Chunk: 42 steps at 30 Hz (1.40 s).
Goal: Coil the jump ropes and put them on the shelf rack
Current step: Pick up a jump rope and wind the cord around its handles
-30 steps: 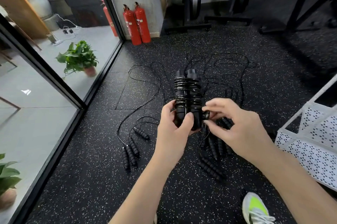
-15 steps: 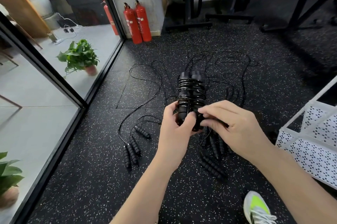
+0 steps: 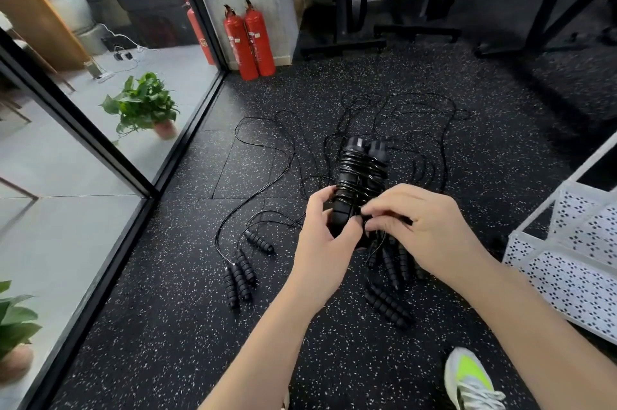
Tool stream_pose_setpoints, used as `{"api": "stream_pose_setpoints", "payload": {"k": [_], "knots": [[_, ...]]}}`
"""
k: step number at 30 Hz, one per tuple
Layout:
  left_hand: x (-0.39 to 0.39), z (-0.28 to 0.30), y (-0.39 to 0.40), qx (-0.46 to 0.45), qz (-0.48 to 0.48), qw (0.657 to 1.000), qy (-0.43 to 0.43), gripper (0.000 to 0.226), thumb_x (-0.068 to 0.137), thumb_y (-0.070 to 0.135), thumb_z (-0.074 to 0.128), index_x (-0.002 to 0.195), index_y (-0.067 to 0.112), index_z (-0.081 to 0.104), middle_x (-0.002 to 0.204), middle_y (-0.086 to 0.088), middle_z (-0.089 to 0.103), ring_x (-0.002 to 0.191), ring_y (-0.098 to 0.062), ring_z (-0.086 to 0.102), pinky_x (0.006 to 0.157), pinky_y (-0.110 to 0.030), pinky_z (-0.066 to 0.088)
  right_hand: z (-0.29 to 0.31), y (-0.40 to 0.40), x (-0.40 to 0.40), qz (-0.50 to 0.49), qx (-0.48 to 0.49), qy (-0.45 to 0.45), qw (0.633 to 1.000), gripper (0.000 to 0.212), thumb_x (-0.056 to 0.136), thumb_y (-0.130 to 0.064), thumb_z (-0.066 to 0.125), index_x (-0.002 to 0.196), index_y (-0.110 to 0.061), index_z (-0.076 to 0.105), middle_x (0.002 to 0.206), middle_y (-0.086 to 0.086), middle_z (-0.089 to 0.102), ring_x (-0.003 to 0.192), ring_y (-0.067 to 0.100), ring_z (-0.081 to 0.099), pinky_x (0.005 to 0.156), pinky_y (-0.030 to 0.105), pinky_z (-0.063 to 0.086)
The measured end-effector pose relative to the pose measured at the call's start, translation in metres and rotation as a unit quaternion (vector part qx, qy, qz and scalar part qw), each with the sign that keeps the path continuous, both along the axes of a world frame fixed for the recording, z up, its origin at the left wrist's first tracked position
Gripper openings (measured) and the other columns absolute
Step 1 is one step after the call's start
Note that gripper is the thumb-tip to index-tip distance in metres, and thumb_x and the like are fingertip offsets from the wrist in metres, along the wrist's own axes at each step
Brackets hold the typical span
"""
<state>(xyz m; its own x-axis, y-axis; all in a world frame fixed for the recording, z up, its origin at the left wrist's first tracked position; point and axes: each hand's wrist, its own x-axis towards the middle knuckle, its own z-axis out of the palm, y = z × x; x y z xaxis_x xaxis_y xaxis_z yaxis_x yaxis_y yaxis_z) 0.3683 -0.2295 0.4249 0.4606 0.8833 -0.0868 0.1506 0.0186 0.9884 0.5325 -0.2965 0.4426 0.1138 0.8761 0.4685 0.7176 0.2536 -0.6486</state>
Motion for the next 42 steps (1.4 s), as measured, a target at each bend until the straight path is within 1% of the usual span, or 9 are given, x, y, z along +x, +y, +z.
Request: {"api": "stream_pose_setpoints", "payload": {"k": [9,13,19,22,25,29,33,38,42], "knots": [[0.002,-0.005,0.002,0.009,-0.008,1.000,0.019,0.050,0.100,0.023,0.060,0.142,0.044,0.041,0.125,0.009,0.067,0.119,-0.010,0.062,0.108,-0.043,0.048,-0.012,0.004,-0.004,-0.034,0.020,-0.010,0.999,0.021,0.082,-0.014,0.082,0.102,-0.011,0.078,0.096,-0.009,0.068,0.090,0.002,0.065,0.083,0.018,0.052],[0.005,-0.010,0.001,0.002,-0.001,1.000,0.022,0.047,0.103,0.017,0.060,0.138,0.044,0.042,0.123,0.010,0.067,0.111,0.002,0.062,0.102,-0.031,0.050,-0.015,0.002,-0.005,-0.053,-0.030,0.027,0.998,0.026,0.083,-0.015,0.081,0.107,-0.021,0.073,0.094,-0.014,0.067,0.090,0.004,0.063,0.083,0.021,0.050],[0.004,-0.009,-0.001,-0.001,0.008,0.999,0.036,0.045,0.104,0.018,0.058,0.133,0.047,0.038,0.116,0.017,0.062,0.097,0.021,0.057,0.089,-0.021,0.048,-0.021,0.003,-0.007,-0.040,-0.004,-0.034,0.999,0.030,0.088,-0.014,0.077,0.118,-0.016,0.074,0.099,-0.008,0.067,0.091,0.008,0.063,0.087,0.026,0.052],[0.002,-0.007,0.000,0.000,-0.003,0.999,0.038,0.046,0.104,0.018,0.058,0.136,0.046,0.038,0.121,0.018,0.062,0.099,0.024,0.054,0.095,-0.022,0.046,-0.021,0.005,-0.007,-0.039,-0.028,-0.007,0.999,0.035,0.087,-0.013,0.077,0.122,-0.018,0.072,0.097,-0.011,0.063,0.091,0.003,0.060,0.086,0.021,0.050],[0.000,-0.003,0.001,0.009,-0.028,0.998,0.053,0.047,0.106,0.017,0.054,0.141,0.040,0.035,0.117,0.029,0.056,0.095,0.032,0.049,0.085,-0.004,0.041,-0.020,0.006,-0.007,-0.034,-0.040,0.008,0.999,0.039,0.087,-0.012,0.078,0.125,-0.018,0.072,0.095,-0.010,0.062,0.092,-0.002,0.057,0.085,0.010,0.044],[0.000,-0.005,0.001,0.021,-0.030,0.996,0.075,0.048,0.105,0.022,0.055,0.147,0.036,0.036,0.118,0.023,0.062,0.101,0.016,0.057,0.084,-0.010,0.043,-0.019,0.007,-0.008,-0.054,-0.097,0.019,0.994,0.032,0.088,-0.017,0.077,0.119,-0.021,0.072,0.090,-0.015,0.059,0.092,0.000,0.055,0.081,0.010,0.042],[0.001,-0.005,0.000,0.024,-0.034,0.996,0.082,0.042,0.104,0.021,0.056,0.142,0.032,0.042,0.099,0.017,0.065,0.081,0.010,0.059,0.071,-0.007,0.044,-0.020,0.006,-0.002,-0.038,-0.110,-0.025,0.993,0.022,0.093,-0.023,0.071,0.114,-0.020,0.071,0.091,-0.019,0.056,0.091,0.000,0.056,0.082,0.018,0.045],[-0.003,-0.003,0.001,0.027,-0.067,0.993,0.098,0.040,0.102,0.023,0.057,0.138,0.035,0.043,0.087,0.016,0.070,0.083,-0.007,0.065,0.083,-0.034,0.054,-0.021,-0.001,-0.001,-0.040,-0.131,-0.040,0.990,0.011,0.097,-0.024,0.066,0.108,-0.024,0.063,0.090,-0.017,0.047,0.085,0.002,0.050,0.071,0.015,0.039],[-0.004,0.001,0.001,0.026,-0.083,0.992,0.092,0.039,0.104,0.023,0.056,0.138,0.036,0.042,0.101,0.009,0.069,0.088,-0.005,0.066,0.074,-0.017,0.053,-0.023,-0.004,-0.005,-0.065,-0.141,-0.041,0.987,0.008,0.099,-0.031,0.060,0.103,-0.031,0.053,0.093,-0.021,0.044,0.083,0.004,0.051,0.070,0.027,0.044]]}}
